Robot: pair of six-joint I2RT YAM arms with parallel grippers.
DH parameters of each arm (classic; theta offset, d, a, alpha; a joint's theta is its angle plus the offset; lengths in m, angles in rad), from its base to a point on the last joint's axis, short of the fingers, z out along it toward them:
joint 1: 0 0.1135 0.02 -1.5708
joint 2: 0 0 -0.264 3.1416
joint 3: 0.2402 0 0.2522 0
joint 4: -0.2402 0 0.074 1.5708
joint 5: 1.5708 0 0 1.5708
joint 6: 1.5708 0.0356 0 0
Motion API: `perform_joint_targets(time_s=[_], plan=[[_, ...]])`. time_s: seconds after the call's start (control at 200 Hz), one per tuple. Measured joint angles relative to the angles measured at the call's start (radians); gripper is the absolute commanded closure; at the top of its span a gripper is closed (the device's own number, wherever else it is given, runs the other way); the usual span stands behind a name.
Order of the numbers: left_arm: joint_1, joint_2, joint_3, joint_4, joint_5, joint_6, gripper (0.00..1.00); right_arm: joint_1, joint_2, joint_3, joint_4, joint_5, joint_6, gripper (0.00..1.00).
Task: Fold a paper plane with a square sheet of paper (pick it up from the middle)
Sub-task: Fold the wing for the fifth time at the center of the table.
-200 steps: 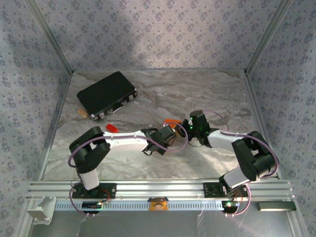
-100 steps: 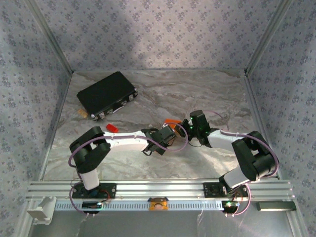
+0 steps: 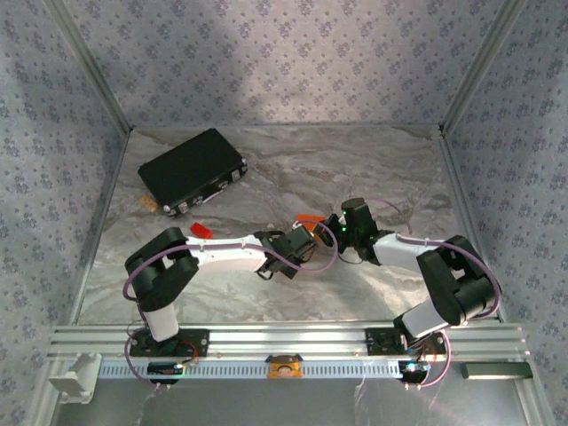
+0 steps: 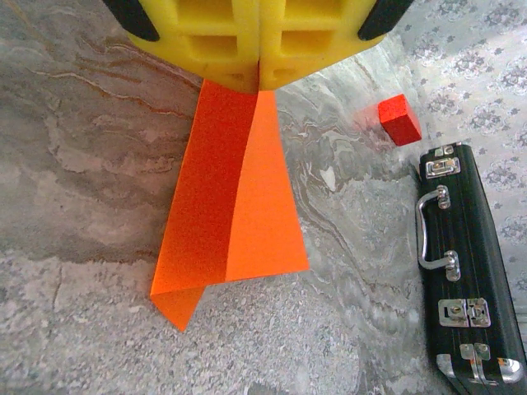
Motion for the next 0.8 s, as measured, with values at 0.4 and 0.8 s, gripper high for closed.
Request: perform_joint_targets(time_s=[0.4,0.8], plan=[[0.0,0.0,0.0,0.007,0.0,-0.009,0.81,0.0,0.0,0.0,0.0,0.0,0.0,1.0],[0.0,0.0,0.0,0.01,0.006,-0.017,0.95,0.0,0.0,0.0,0.0,0.0,0.0,0.88]])
